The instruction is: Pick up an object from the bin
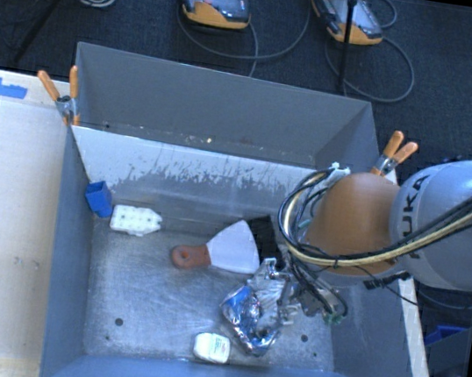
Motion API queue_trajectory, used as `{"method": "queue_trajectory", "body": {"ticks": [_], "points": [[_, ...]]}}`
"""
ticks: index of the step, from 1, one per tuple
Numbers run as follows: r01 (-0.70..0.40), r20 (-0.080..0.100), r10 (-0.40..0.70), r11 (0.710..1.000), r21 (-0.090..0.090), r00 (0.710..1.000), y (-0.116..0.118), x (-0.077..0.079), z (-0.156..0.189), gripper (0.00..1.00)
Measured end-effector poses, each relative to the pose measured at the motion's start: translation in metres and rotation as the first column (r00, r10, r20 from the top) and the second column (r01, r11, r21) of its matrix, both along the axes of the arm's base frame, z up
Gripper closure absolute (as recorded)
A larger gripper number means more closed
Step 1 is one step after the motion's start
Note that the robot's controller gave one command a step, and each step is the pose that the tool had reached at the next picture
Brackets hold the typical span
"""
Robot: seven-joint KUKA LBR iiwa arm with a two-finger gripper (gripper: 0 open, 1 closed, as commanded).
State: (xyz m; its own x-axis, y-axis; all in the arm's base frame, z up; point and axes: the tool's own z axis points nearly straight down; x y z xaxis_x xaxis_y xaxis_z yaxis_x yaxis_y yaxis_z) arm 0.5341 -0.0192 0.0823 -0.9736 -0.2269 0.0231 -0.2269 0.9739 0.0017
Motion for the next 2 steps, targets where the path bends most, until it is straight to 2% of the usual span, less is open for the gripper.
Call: {"method": "queue_trajectory", "body": {"ticks": [2], "points": [[0.000,0.004,0.000,1.000,0.001,1.000,0.0002,-0.0003,0.0012,1.00]]}}
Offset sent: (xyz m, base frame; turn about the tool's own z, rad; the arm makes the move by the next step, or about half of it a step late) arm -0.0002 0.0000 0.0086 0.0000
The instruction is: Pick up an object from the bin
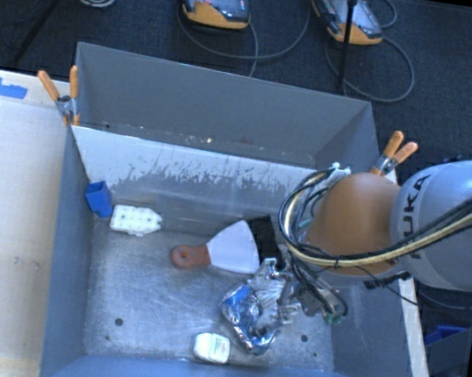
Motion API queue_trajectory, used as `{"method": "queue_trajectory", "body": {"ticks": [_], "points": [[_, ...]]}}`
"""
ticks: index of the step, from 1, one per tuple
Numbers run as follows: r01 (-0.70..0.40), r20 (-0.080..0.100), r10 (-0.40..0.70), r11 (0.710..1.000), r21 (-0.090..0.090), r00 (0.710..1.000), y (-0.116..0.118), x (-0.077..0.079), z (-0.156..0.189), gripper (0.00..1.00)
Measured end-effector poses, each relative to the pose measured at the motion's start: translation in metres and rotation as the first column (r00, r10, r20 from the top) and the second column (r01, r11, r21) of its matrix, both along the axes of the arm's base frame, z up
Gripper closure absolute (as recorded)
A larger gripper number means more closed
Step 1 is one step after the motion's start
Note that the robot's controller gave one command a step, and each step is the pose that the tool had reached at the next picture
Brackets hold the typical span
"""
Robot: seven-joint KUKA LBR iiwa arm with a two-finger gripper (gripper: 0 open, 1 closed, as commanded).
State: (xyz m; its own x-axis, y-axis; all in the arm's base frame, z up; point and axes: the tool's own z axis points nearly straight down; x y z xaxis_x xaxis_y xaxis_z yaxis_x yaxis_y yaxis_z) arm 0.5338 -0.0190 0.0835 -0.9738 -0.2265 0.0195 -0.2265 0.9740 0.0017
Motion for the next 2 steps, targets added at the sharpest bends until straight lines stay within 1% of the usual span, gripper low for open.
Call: {"method": "queue_trajectory", "body": {"ticks": [1,2], "points": [[0.001,0.007,-0.001,1.000,0.003,1.000,0.001,-0.001,0.007,1.00],[0.001,0.011,-0.001,1.000,0.004,1.000,0.001,-0.001,0.026,1.00]]}}
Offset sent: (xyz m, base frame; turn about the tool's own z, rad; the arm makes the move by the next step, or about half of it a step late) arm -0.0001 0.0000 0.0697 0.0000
